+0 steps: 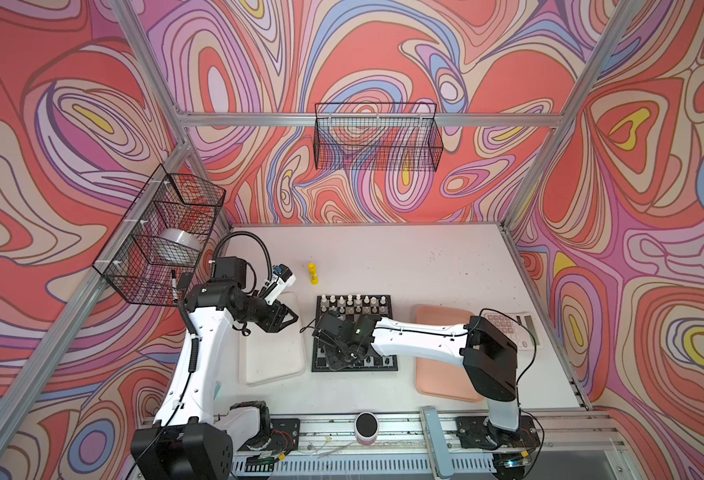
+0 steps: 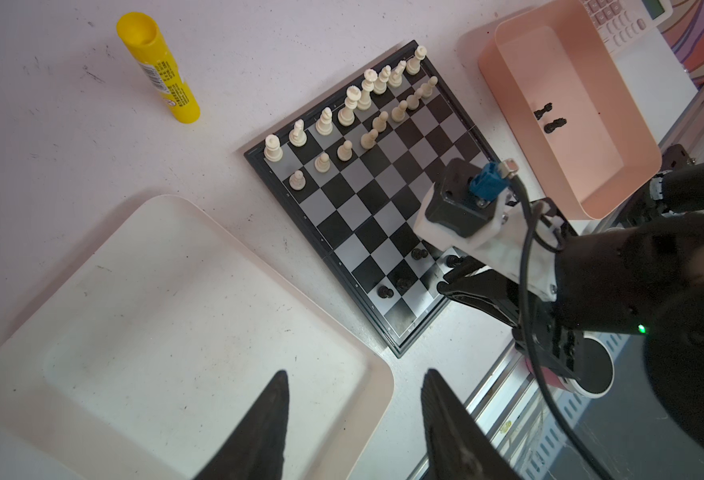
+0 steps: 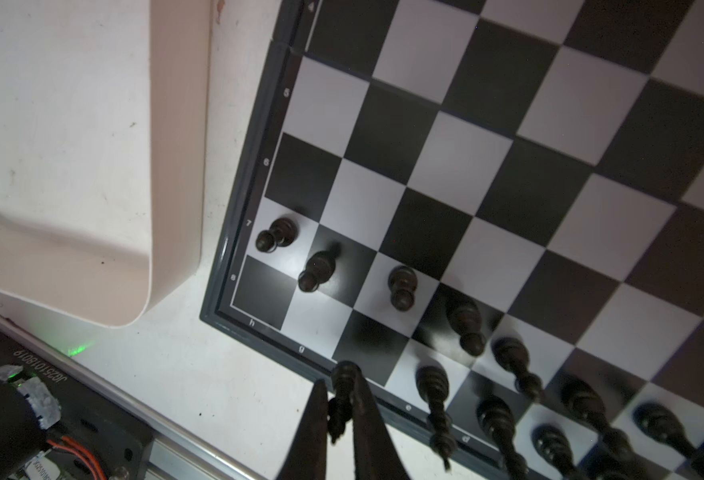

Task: Set up the chess pieces on the board
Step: 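Lower the black pawn with the right gripper onto the empty pawn-row square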

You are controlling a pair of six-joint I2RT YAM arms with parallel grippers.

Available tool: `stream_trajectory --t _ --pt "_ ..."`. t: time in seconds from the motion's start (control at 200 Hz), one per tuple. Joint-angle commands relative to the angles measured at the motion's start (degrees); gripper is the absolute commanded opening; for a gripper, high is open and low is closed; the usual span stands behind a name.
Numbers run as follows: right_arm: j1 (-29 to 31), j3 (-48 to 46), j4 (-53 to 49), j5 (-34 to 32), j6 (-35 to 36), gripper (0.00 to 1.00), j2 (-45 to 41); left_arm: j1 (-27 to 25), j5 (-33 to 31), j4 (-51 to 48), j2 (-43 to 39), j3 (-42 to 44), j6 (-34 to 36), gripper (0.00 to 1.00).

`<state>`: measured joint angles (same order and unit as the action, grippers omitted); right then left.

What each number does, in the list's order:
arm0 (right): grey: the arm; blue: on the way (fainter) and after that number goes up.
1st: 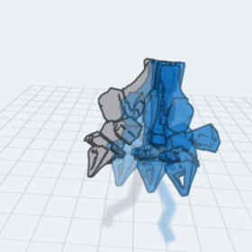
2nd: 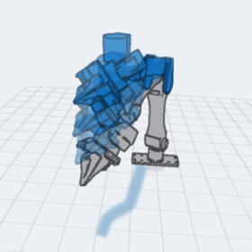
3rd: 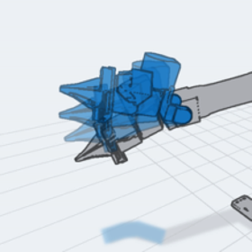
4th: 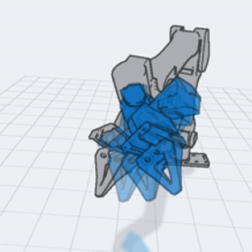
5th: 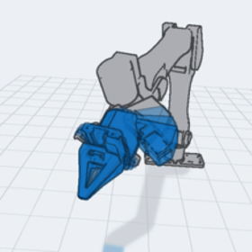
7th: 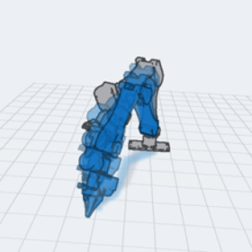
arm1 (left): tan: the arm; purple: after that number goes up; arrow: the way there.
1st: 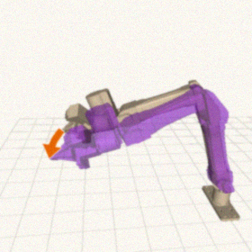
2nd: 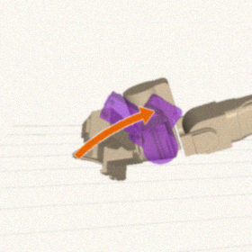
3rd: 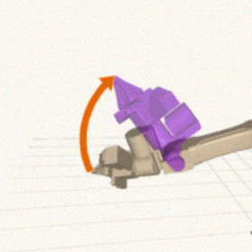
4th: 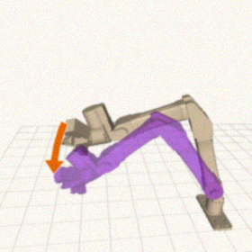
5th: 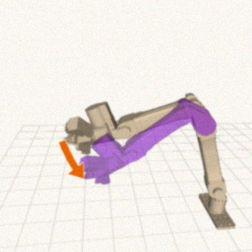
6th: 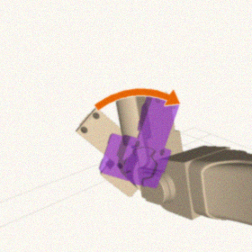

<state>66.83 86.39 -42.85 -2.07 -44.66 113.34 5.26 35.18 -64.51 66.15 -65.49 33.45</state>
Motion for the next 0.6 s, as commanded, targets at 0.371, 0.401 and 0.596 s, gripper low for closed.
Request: stream_trajectory --t 0.371,0.401,0.596 --pt "0.3 -1.05 0.38 -1.41 -1.15 0.12 1.97 0.28 1.06 -1.68 0.03 0.0 0.67 0.53" --pt "0.29 -1.13 0.39 -1.43 -1.13 0.12 1.97 0.27 1.07 -1.67 -0.02 -0.05 0.65 0.53" --pt "0.38 -1.13 0.19 -2.06 -1.12 0.13 2.43 0.29 0.99 -1.68 -0.06 0.27 0.65 0.53"
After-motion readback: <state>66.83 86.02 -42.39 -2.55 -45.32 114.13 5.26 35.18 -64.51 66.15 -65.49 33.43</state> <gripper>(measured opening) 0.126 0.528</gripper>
